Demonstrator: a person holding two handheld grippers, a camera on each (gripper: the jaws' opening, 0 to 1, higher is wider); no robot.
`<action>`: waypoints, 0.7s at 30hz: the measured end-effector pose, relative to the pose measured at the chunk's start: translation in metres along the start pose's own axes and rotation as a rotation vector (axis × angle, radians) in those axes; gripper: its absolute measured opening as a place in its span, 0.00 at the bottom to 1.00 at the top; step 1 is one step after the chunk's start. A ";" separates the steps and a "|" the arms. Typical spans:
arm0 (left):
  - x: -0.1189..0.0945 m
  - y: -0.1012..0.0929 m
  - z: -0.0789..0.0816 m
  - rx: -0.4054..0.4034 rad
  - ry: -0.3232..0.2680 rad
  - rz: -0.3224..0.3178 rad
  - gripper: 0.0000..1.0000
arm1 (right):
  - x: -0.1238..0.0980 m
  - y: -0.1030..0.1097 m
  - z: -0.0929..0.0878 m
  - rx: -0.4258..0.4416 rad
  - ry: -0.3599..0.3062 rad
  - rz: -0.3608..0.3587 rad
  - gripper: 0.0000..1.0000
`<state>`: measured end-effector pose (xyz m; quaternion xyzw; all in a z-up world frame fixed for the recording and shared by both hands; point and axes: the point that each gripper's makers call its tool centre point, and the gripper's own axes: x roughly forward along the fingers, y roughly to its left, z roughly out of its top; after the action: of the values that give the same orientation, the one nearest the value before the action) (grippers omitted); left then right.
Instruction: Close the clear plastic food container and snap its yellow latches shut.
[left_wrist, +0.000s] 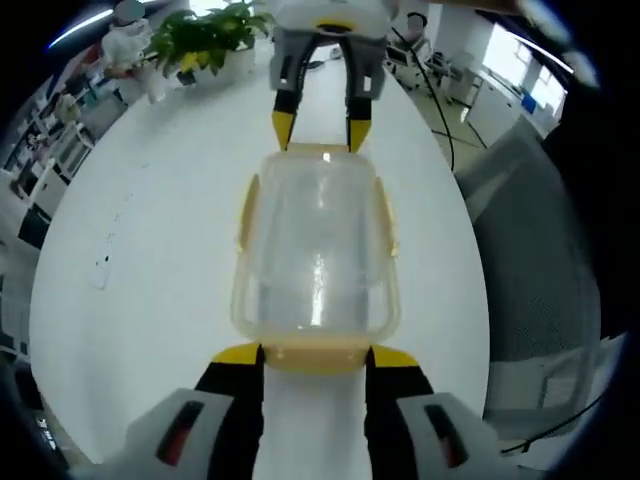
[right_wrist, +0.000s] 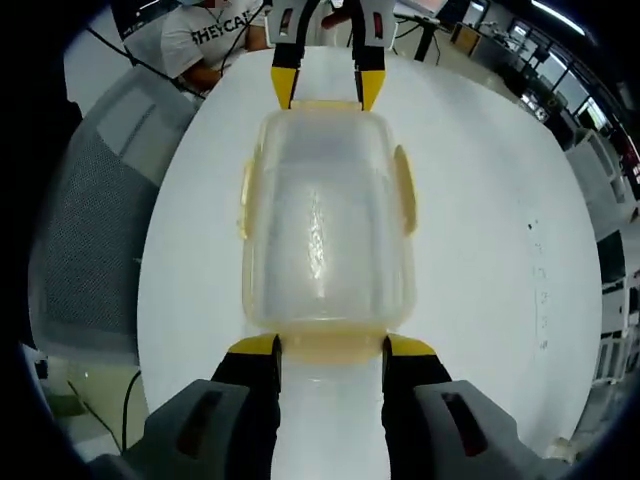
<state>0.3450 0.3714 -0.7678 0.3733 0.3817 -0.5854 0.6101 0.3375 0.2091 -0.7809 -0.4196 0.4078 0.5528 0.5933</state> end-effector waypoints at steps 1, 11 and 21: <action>0.002 0.000 0.003 0.002 -0.001 0.000 0.34 | 0.000 0.000 -0.002 0.001 0.001 -0.001 0.36; 0.018 0.000 0.022 0.032 0.015 -0.011 0.34 | -0.003 0.004 -0.025 0.035 -0.007 0.000 0.36; 0.024 0.000 0.022 0.029 0.019 -0.021 0.34 | -0.002 0.004 -0.029 0.027 -0.011 -0.007 0.36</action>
<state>0.3465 0.3412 -0.7803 0.3835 0.3827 -0.5940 0.5947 0.3325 0.1815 -0.7884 -0.4097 0.4106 0.5477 0.6030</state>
